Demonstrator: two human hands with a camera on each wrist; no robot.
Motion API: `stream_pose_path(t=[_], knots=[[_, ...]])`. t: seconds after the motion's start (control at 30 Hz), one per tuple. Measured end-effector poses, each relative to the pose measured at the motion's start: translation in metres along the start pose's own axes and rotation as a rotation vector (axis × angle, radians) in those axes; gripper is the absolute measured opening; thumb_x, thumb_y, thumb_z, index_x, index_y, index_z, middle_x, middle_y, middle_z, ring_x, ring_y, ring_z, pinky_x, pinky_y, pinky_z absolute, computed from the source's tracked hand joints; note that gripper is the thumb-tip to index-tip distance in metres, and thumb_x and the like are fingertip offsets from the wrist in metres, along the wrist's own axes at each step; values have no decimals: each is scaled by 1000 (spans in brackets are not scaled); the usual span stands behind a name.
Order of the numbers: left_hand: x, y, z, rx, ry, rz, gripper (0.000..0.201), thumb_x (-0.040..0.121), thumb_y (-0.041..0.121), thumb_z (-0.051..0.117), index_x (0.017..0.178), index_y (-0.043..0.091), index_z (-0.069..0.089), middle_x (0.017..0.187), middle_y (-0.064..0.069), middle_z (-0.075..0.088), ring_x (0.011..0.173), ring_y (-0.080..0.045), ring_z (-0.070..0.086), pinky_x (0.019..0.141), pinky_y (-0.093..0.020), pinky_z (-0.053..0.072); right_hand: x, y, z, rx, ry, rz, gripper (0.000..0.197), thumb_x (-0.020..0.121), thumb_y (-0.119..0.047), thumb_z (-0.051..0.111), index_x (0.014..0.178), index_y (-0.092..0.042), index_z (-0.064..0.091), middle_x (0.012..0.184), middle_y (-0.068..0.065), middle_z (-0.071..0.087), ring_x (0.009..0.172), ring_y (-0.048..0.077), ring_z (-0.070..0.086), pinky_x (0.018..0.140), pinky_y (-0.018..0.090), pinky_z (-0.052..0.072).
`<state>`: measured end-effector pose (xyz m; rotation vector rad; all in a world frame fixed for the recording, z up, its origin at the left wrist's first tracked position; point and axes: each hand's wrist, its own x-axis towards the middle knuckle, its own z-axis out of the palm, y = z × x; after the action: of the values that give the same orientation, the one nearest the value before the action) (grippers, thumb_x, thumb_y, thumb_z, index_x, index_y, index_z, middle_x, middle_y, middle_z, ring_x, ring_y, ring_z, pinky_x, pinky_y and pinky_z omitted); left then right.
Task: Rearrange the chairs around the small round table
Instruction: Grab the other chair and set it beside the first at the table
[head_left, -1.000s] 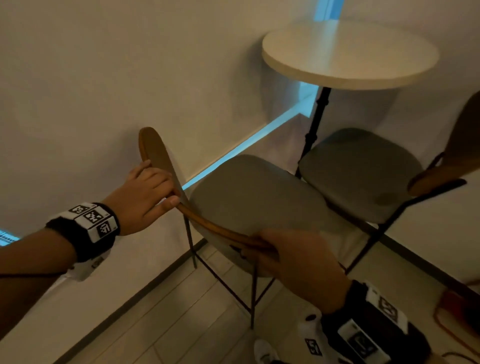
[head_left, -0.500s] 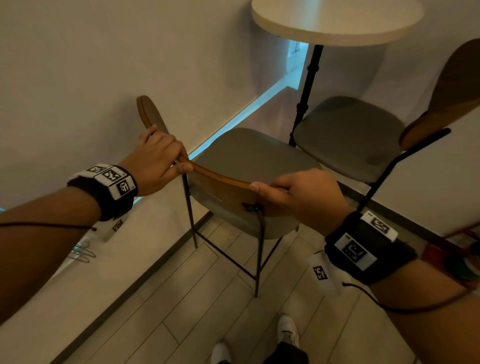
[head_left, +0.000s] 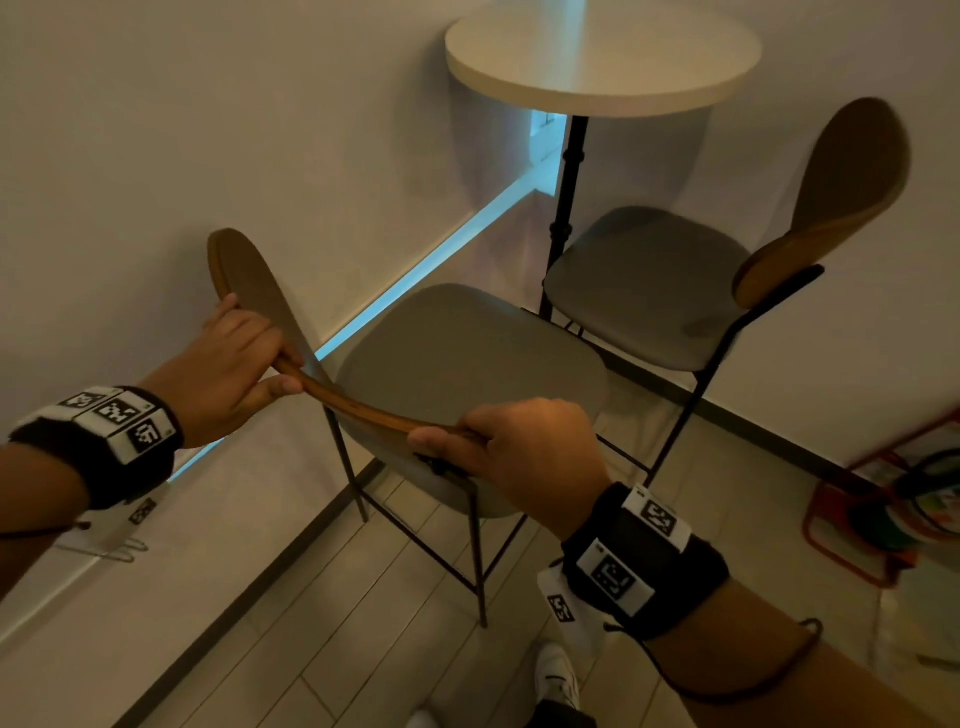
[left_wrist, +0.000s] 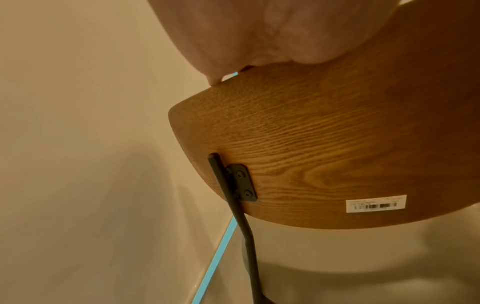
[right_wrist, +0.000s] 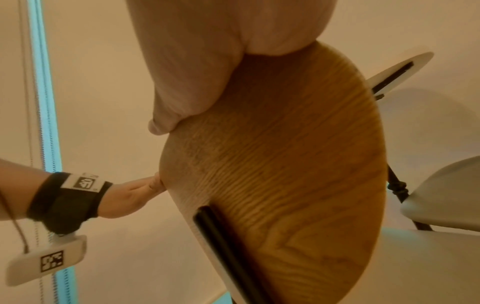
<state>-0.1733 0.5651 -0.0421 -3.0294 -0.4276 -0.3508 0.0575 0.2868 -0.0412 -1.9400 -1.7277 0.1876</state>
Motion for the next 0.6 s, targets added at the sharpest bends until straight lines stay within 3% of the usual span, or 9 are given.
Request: stream_pose_path(t=[0.2, 0.4, 0.5, 0.6], knots=[[22, 10, 9, -8, 34, 3, 59, 98, 65, 24, 94, 18, 61, 89, 8, 46, 94, -22, 48, 111, -56, 19, 11, 21, -23, -101, -97, 27, 68, 93, -78, 36, 76, -21, 71, 64, -1, 65, 56, 14, 61, 51, 17, 37], [26, 10, 8, -30, 64, 23, 57, 99, 63, 26, 96, 20, 62, 88, 11, 44, 92, -8, 35, 108, -57, 22, 14, 30, -21, -84, -70, -21, 69, 93, -77, 36, 75, -20, 70, 61, -1, 64, 52, 13, 60, 48, 14, 32], [25, 14, 8, -22, 76, 22, 58, 99, 63, 25, 94, 19, 63, 87, 11, 44, 90, -9, 36, 106, -55, 24, 14, 31, -18, -69, -56, -22, 72, 90, -78, 31, 73, -21, 70, 59, -2, 62, 50, 12, 58, 48, 14, 30], [24, 13, 9, -36, 71, -12, 58, 98, 65, 25, 94, 21, 62, 86, 10, 46, 89, -12, 40, 111, -48, 17, 14, 33, -17, -46, -53, -22, 73, 89, -79, 28, 72, -20, 69, 58, -2, 61, 50, 11, 57, 49, 13, 30]])
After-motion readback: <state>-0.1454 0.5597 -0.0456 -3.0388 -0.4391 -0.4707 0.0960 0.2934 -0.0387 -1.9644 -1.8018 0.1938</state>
